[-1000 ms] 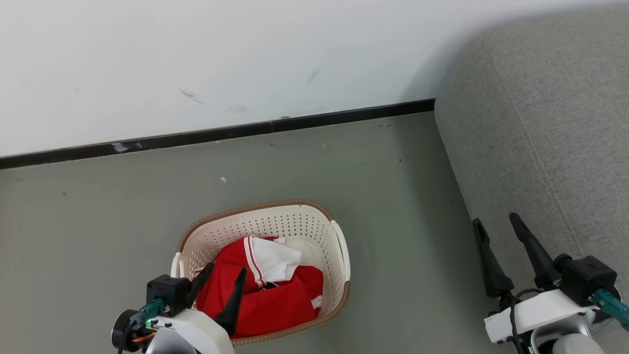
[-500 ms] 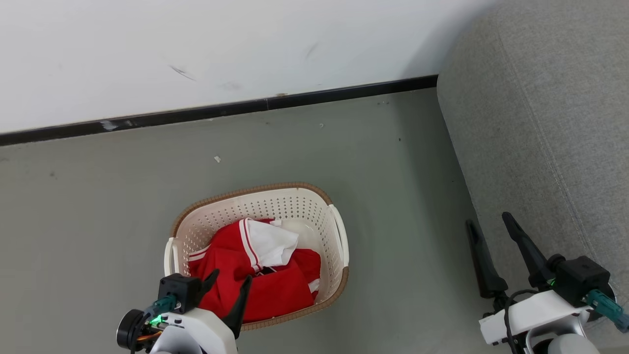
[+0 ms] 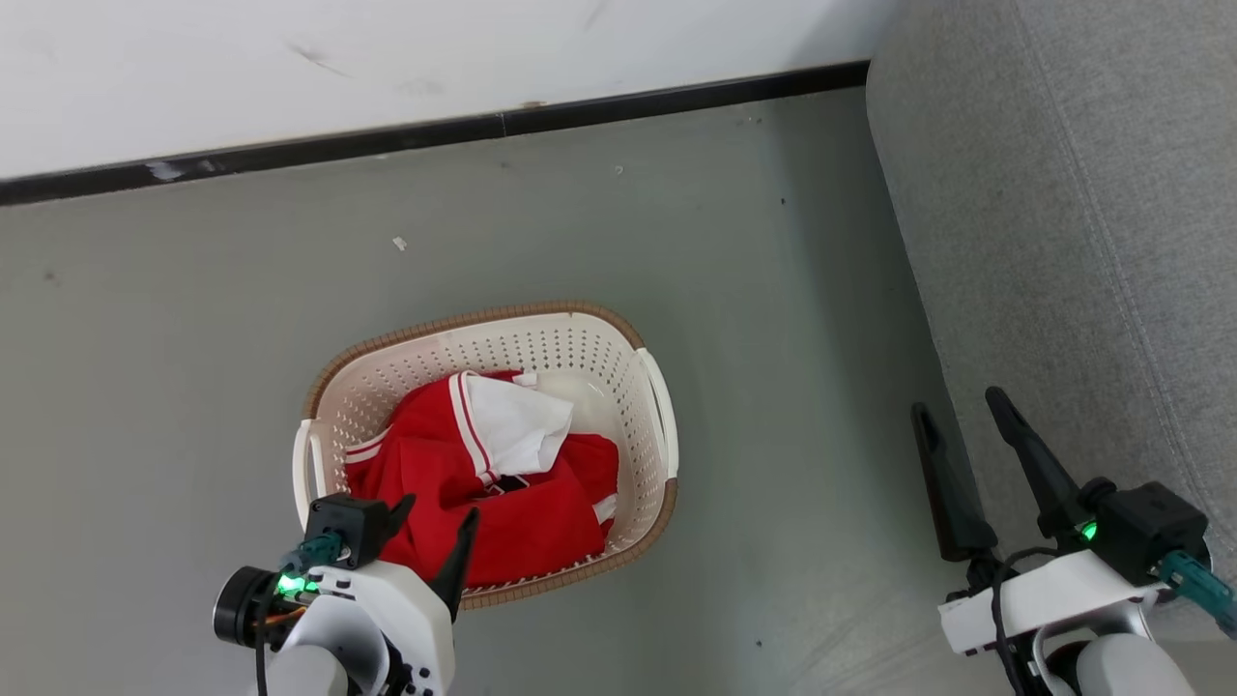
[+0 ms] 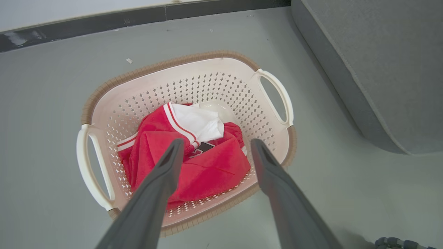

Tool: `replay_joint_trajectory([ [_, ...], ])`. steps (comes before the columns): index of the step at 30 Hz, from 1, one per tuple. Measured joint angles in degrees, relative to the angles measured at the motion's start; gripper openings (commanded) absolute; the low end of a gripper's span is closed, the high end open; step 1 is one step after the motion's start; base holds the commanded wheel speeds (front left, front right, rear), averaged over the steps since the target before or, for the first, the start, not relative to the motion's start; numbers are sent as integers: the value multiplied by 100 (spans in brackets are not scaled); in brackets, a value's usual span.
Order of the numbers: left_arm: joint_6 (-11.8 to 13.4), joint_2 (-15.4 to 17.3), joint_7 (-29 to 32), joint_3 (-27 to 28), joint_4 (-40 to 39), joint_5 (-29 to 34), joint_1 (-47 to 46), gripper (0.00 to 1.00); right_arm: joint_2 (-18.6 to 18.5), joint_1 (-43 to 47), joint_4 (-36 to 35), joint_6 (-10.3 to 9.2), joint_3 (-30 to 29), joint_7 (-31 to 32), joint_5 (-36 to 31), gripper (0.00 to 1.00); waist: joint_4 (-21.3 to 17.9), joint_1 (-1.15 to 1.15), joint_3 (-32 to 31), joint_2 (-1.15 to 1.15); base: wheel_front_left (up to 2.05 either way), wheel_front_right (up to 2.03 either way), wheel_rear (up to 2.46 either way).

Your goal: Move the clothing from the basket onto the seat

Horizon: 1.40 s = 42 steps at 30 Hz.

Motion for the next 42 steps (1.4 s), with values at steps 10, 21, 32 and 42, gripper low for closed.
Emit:
replay_joint_trajectory([
  [10, 51, 118, 100, 34, 234, 149, -452, 100, 0, -361, -137, 0, 23, 0, 5, 100, -87, 0, 591, 0, 0, 0, 0],
  [21, 157, 236, 204, 22, 550, 318, -980, 100, -2, -719, -227, 0, 77, 0, 92, 100, -214, 0, 1206, 0, 0, 0, 0],
  [32, 210, 318, 252, 160, 921, 339, -1306, 100, -3, -993, -300, 0, 105, 0, 168, 100, -371, 0, 1747, 0, 0, 0, 0],
  [42, 210, 350, 194, 240, 1127, 339, -1697, 100, -3, -1272, -326, 0, 166, 0, 220, 100, -498, 0, 2158, 0, 0, 0, 0],
])
